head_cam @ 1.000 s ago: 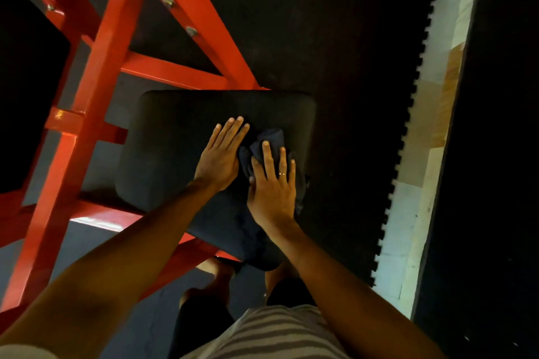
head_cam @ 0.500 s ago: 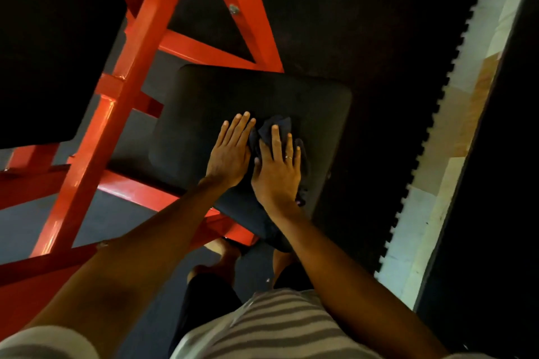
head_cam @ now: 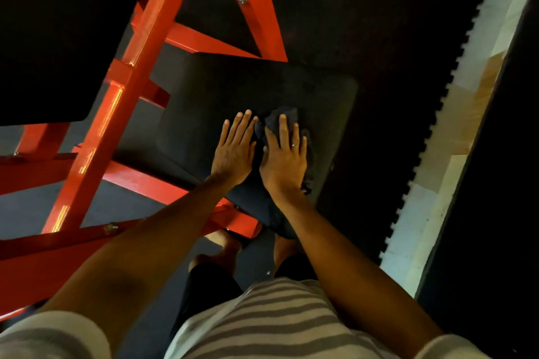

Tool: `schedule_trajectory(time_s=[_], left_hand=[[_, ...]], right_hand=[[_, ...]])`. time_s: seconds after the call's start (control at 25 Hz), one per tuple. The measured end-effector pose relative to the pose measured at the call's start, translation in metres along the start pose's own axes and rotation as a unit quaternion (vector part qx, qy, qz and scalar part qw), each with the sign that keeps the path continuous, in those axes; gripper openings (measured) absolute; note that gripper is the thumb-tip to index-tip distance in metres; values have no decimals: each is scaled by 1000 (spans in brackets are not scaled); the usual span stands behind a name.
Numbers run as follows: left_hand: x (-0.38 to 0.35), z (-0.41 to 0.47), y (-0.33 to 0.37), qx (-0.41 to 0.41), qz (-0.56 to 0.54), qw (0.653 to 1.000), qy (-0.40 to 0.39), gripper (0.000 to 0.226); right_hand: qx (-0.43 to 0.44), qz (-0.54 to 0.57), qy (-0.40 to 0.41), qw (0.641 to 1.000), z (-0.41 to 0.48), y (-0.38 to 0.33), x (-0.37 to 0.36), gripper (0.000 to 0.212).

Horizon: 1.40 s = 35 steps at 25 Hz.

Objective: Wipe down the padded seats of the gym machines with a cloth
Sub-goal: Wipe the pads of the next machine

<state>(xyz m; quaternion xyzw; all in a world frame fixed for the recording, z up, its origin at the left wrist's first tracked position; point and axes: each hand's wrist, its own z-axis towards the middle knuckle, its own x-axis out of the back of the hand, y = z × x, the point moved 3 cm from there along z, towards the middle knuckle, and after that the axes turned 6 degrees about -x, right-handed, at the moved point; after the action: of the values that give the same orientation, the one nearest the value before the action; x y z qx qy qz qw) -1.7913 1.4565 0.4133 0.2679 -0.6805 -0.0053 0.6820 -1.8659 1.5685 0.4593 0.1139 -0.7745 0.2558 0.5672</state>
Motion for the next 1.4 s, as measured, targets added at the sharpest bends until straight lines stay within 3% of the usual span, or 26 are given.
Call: schedule_trajectory(time_s=[0.16,0.36,0.52,0.72,0.84,1.0,1.16,1.28,1.4], left_hand=[[2,-2,2,-2,-2,1000,5,59],[3,-5,5,5,-5,1000,8,59],[0,-4,5,4,7,1000,14,58],[-3,-5,6,14,10,1000,21,59],[-3,-4,10,19,9,999,23,59],[-3,-4,12,29,-3,999,18,59],[-6,-7,15,38,3,999,17,59],[-7,-12,17,36,3,999,4,60],[-8,-20,20,37,-4,999,2,60]], right_hand=[[67,-24,9,997,-32,54,6,49],[-43,-28,25,998,20,66,24,50],[-47,-7,-7,999,82,22,27,54],[89,-33,21,995,36,34,15,54],[123,-38,10,992,-16,63,9,54],[26,-31,16,999,-8,98,20,52],[-104,32,29,994,6,62,16,54],[-7,-1,12,1000,-23,36,-2,56],[90,-21,-5,996,-60,56,-11,54]])
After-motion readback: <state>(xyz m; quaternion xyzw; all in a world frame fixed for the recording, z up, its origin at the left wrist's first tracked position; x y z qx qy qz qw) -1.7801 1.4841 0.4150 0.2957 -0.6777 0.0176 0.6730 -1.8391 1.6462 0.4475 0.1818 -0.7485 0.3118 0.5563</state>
